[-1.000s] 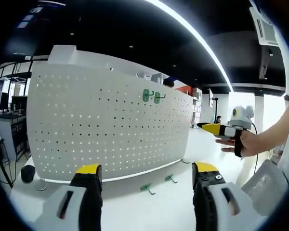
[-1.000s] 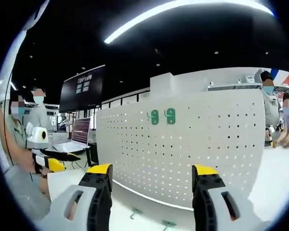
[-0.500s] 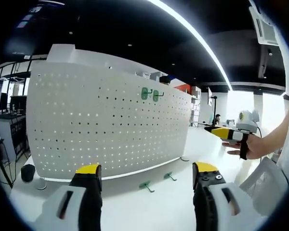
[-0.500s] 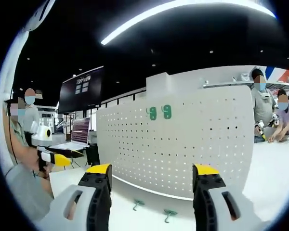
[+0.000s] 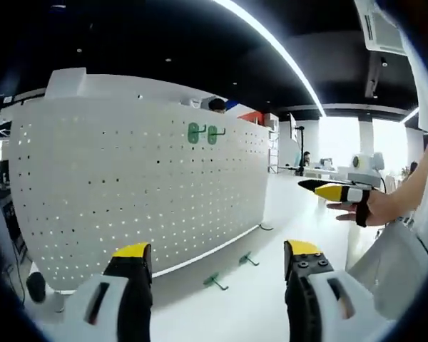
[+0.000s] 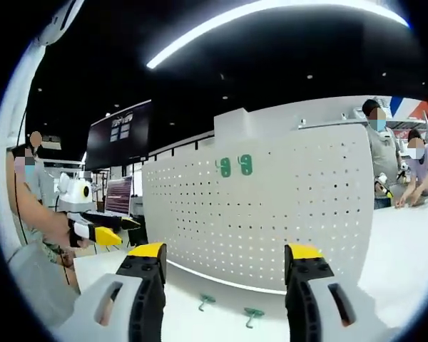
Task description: Insert the hook assembly into the mounting plate slot until the hook locks in place.
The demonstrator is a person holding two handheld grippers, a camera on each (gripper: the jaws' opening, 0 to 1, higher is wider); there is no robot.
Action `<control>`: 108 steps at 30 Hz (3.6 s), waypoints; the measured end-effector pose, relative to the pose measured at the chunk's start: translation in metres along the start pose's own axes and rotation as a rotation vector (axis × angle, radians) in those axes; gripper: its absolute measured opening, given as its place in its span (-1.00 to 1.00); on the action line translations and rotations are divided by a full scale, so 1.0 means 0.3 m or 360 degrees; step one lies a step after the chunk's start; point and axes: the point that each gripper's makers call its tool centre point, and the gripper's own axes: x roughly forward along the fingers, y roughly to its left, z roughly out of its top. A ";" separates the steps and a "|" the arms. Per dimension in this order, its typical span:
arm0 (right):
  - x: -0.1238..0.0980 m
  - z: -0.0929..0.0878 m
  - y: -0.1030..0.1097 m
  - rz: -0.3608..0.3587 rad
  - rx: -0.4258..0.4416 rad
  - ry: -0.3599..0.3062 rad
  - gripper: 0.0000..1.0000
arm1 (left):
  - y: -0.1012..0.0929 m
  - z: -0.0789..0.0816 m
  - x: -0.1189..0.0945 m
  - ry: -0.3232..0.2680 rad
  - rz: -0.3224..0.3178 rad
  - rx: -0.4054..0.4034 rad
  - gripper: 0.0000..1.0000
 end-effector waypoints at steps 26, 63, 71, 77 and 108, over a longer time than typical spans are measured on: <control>-0.006 -0.015 -0.009 -0.0023 0.0000 0.0016 0.30 | 0.007 -0.240 0.243 0.0696 -0.0526 0.0451 0.45; -0.004 -0.034 -0.022 -0.0029 0.0014 0.0042 0.26 | 0.025 -0.484 0.415 0.1173 -0.0891 0.0677 0.27; -0.007 -0.036 -0.026 -0.0035 0.0017 0.0044 0.26 | 0.019 -0.521 0.439 0.1269 -0.0979 0.0735 0.24; -0.011 -0.033 -0.033 -0.0048 0.0019 0.0038 0.25 | 0.014 -0.553 0.446 0.1335 -0.1034 0.0786 0.22; -0.012 -0.037 -0.029 -0.0044 0.0030 0.0047 0.12 | 0.047 -0.573 0.473 0.1437 -0.0999 0.0870 -0.77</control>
